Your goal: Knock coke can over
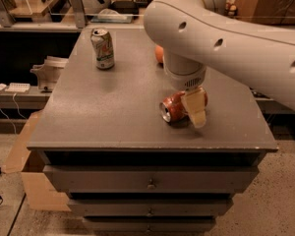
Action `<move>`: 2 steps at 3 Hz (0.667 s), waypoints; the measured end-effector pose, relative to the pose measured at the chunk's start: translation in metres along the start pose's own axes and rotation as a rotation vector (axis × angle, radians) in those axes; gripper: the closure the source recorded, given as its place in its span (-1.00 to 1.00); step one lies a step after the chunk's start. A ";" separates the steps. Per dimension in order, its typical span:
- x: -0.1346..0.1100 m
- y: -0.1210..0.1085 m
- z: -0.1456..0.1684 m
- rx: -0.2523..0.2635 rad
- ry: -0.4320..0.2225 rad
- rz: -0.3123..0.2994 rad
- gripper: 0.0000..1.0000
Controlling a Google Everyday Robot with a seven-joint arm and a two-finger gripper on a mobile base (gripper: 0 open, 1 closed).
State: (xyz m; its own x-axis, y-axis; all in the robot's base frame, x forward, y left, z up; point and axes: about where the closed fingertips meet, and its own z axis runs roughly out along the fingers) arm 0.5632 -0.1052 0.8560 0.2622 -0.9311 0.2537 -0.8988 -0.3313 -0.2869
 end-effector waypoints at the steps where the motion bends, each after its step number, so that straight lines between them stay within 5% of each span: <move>1: 0.015 -0.003 -0.002 -0.029 -0.059 0.038 -1.00; 2: 0.037 -0.012 -0.006 -0.048 -0.136 0.084 -1.00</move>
Offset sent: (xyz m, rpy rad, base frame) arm 0.0303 -0.0550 0.0286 0.2232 0.1374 -0.0855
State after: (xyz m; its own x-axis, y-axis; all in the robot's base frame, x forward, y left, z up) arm 0.5818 -0.1351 0.8746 0.2281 -0.9683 0.1020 -0.9345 -0.2471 -0.2561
